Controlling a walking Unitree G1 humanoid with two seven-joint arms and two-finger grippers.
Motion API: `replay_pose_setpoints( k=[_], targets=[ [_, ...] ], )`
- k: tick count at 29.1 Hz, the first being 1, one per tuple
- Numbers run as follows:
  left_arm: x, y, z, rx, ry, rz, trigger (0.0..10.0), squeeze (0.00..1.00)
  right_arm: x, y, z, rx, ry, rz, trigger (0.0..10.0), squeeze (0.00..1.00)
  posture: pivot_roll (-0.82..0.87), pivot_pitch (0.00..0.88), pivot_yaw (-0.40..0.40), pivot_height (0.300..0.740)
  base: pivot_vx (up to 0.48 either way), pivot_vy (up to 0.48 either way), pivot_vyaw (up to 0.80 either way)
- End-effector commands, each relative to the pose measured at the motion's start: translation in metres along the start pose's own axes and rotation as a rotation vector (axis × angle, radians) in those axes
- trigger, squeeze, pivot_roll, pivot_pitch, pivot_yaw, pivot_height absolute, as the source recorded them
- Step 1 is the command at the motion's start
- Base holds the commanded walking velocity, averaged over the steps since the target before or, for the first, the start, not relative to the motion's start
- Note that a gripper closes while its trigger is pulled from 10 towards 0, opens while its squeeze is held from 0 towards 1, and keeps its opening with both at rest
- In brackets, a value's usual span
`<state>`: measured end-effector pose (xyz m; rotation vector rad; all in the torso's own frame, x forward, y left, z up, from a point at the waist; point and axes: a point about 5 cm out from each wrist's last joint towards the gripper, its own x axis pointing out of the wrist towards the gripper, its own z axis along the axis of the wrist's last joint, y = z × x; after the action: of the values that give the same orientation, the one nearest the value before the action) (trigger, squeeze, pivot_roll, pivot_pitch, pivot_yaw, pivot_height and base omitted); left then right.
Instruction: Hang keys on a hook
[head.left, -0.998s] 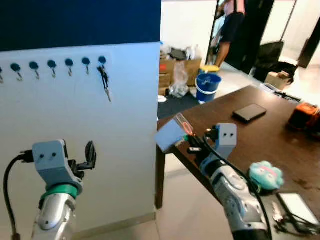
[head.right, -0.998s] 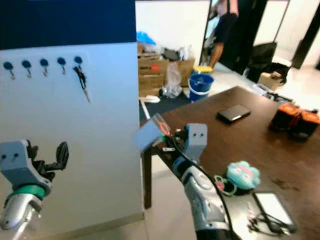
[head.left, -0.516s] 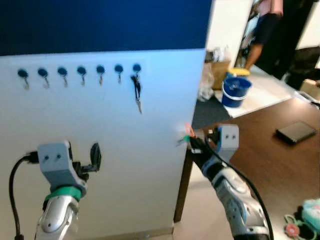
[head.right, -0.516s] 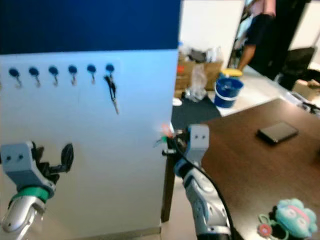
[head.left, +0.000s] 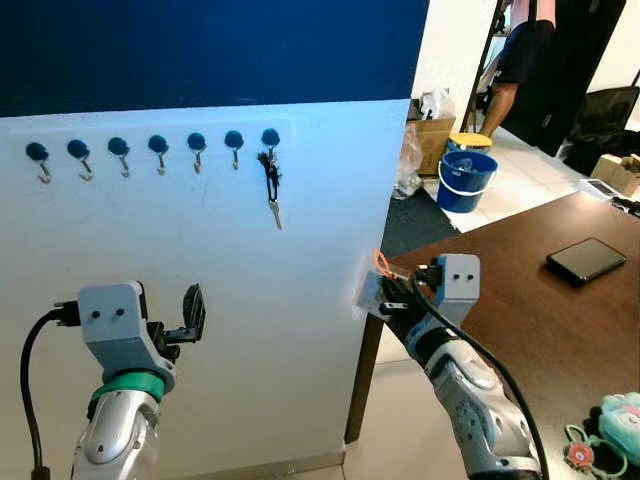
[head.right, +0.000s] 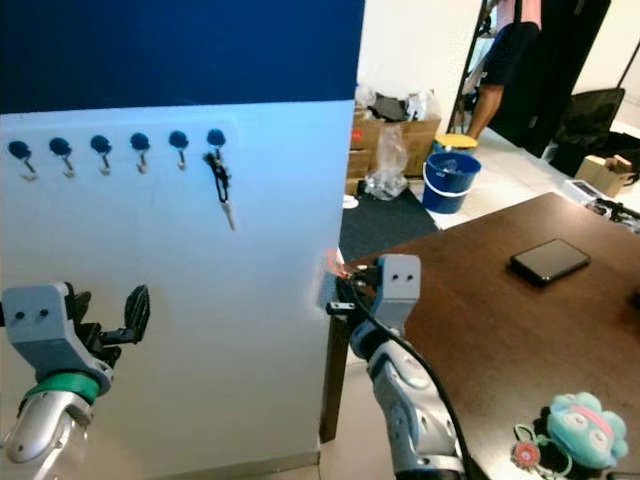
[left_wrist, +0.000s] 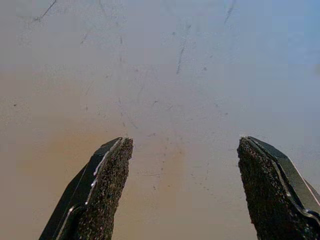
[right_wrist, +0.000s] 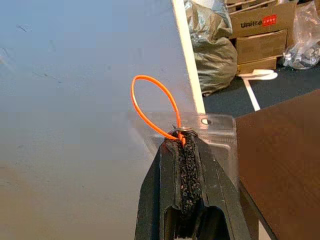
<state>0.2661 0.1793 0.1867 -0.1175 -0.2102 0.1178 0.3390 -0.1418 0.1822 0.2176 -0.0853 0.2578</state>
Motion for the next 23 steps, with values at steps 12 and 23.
replay_pose_setpoints(
  k=[12,23],
  targets=[
    [-0.003,0.002,0.001,0.011,-0.004,0.0,10.0,0.0,-0.003,0.002,-0.003,0.021,0.008,-0.001,10.0,0.0,-0.21,0.046,0.107,0.74,0.0,0.438,0.0],
    [-0.001,0.001,0.011,-0.02,-0.064,-0.004,10.0,0.0,-0.003,0.002,-0.004,0.027,0.007,-0.009,10.0,0.0,-0.21,0.047,0.115,0.74,0.0,0.234,0.0]
  ],
)
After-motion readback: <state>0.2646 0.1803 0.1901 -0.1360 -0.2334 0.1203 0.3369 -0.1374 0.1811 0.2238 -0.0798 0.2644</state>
